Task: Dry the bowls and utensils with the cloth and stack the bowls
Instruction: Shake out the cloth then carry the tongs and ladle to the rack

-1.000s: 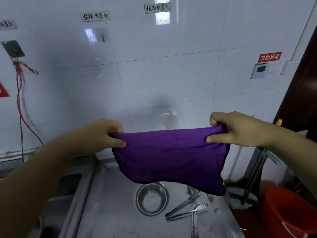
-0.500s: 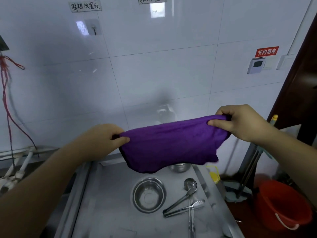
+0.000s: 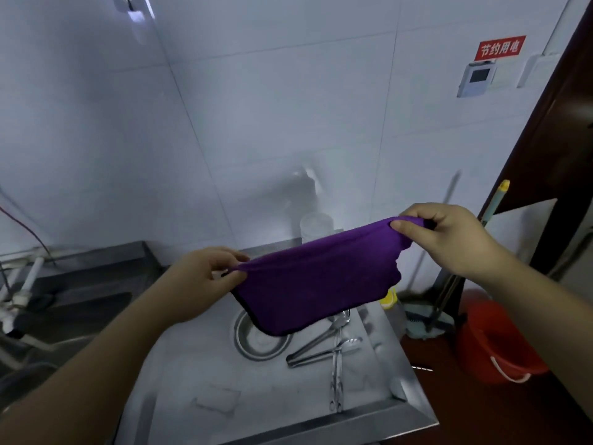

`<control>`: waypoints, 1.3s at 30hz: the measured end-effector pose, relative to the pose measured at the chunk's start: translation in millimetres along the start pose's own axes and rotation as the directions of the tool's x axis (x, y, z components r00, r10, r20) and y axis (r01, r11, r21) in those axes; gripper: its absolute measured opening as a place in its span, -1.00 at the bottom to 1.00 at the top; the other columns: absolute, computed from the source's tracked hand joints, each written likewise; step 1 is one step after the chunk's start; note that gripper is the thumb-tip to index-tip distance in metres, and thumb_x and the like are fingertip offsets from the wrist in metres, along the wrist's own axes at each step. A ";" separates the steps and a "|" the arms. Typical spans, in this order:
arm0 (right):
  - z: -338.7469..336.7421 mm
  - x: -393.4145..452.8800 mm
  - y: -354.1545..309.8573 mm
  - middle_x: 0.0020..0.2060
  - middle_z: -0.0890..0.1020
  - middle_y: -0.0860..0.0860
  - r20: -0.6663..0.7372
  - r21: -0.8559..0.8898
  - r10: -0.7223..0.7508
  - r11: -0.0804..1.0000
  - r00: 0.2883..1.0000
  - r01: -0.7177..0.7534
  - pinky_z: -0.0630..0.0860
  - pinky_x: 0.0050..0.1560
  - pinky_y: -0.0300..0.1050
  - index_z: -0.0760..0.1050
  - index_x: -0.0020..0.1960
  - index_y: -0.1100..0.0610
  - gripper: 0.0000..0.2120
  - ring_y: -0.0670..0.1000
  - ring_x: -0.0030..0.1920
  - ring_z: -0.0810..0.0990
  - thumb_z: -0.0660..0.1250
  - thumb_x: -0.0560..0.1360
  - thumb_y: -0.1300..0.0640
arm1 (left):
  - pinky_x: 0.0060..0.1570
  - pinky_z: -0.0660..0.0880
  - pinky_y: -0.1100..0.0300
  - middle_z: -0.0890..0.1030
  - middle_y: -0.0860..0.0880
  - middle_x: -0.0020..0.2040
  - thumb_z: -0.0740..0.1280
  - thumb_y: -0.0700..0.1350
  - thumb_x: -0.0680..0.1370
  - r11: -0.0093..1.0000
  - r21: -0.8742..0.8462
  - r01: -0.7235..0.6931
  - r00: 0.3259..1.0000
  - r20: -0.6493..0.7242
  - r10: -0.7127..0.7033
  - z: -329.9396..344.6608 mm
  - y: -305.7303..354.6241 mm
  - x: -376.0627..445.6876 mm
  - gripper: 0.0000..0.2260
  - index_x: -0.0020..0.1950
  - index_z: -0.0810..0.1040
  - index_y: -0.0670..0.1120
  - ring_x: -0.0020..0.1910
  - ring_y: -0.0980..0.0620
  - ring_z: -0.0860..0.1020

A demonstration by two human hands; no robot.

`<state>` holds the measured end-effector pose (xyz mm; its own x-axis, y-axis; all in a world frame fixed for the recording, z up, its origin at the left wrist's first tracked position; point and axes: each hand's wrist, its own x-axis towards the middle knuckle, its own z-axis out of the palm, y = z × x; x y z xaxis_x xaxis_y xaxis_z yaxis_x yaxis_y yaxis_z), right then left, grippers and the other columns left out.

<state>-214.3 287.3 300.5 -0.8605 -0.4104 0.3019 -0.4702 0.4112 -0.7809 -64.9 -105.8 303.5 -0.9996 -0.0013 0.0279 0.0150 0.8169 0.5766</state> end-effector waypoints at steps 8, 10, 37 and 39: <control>6.4 -52.9 68.4 -0.25 0.74 -0.03 0.095 -0.382 -0.052 0.920 0.994 0.084 0.59 -0.13 -0.01 0.72 -0.04 0.04 -0.86 0.05 -0.22 0.69 0.47 0.57 -0.02 | -0.27 0.48 0.19 0.66 0.22 -0.27 0.35 0.00 0.67 0.972 0.117 0.203 0.970 0.113 -0.216 71.7 12.0 -11.5 -0.80 -0.15 0.63 0.15 -0.32 0.21 0.59; 7.6 -65.6 87.9 -0.26 0.73 -0.06 0.070 -0.378 -0.034 0.924 0.997 0.058 0.50 -0.15 -0.11 0.71 -0.07 0.01 -0.89 0.02 -0.22 0.67 0.49 0.56 -0.02 | -0.29 0.44 0.17 0.63 0.20 -0.33 0.35 0.08 0.66 0.962 0.097 0.255 0.962 0.074 -0.263 89.0 12.2 -17.8 -0.74 -0.23 0.62 0.12 -0.37 0.22 0.55; 124.8 -261.2 252.2 -0.21 0.67 -0.06 0.565 -0.445 0.527 0.843 0.635 -0.303 0.55 -0.12 0.05 0.66 -0.04 0.01 -0.82 -0.04 -0.18 0.61 0.40 0.63 -0.07 | -0.22 0.46 0.27 0.67 0.31 -0.18 0.41 0.01 0.58 0.833 0.082 0.547 0.656 0.576 -0.487 336.7 -90.1 -140.4 -0.79 -0.09 0.62 0.38 -0.19 0.34 0.61; 136.8 -260.5 262.4 -0.22 0.66 -0.03 0.535 -0.498 0.569 0.809 0.624 -0.311 0.53 -0.16 0.04 0.64 -0.05 0.03 -0.79 0.02 -0.19 0.60 0.38 0.63 -0.09 | -0.21 0.46 0.22 0.66 0.24 -0.21 0.41 -0.03 0.59 0.834 0.089 0.544 0.668 0.556 -0.495 350.3 -99.2 -133.8 -0.74 -0.15 0.59 0.37 -0.21 0.31 0.60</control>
<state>-86.6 390.8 -57.9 -0.6999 -0.4574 -0.5486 -0.2104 0.8660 -0.4536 59.1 15.4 -43.4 -0.6878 -0.0847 -0.7209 -0.5339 0.7320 0.4233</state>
